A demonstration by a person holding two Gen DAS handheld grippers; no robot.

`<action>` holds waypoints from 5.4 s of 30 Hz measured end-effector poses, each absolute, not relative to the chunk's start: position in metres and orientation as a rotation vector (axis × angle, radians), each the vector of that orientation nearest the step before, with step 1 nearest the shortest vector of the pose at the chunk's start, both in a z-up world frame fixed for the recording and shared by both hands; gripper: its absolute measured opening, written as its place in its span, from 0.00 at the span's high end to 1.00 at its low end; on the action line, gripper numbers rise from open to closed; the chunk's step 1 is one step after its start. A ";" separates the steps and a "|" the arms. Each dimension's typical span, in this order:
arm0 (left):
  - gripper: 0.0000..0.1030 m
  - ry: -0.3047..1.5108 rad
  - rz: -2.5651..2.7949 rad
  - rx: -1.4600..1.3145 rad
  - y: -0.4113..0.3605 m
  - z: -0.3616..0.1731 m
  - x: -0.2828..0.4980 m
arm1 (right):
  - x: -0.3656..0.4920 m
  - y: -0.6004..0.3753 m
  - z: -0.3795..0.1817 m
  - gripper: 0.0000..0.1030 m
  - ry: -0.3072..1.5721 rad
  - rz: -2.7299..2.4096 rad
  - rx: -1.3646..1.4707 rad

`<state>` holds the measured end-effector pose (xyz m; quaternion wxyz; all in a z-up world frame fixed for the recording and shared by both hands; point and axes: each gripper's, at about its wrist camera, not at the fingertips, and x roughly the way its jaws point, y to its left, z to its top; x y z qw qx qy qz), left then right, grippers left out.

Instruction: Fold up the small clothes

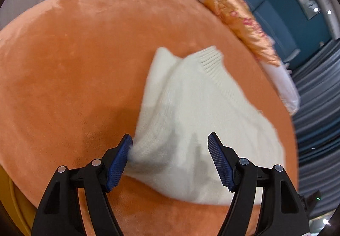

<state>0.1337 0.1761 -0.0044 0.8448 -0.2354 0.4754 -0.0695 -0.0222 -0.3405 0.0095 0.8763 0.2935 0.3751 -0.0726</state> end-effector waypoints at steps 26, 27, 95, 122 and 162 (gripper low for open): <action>0.83 1.183 -0.134 -0.235 0.219 0.016 0.021 | -0.130 -0.322 0.009 0.84 1.122 -0.153 0.531; 0.83 1.165 -0.126 -0.258 0.220 0.023 0.021 | -0.128 -0.321 0.018 0.83 1.106 -0.173 0.515; 0.49 1.119 0.073 -0.147 0.181 0.023 0.074 | 0.031 -0.078 0.005 0.77 1.138 0.125 0.070; 0.87 1.056 -0.174 -0.144 0.107 0.070 0.062 | -0.012 -0.116 0.035 0.63 1.091 0.117 0.194; 0.31 0.998 -0.501 0.153 -0.101 0.051 0.001 | -0.058 -0.284 0.049 0.26 0.969 0.041 0.637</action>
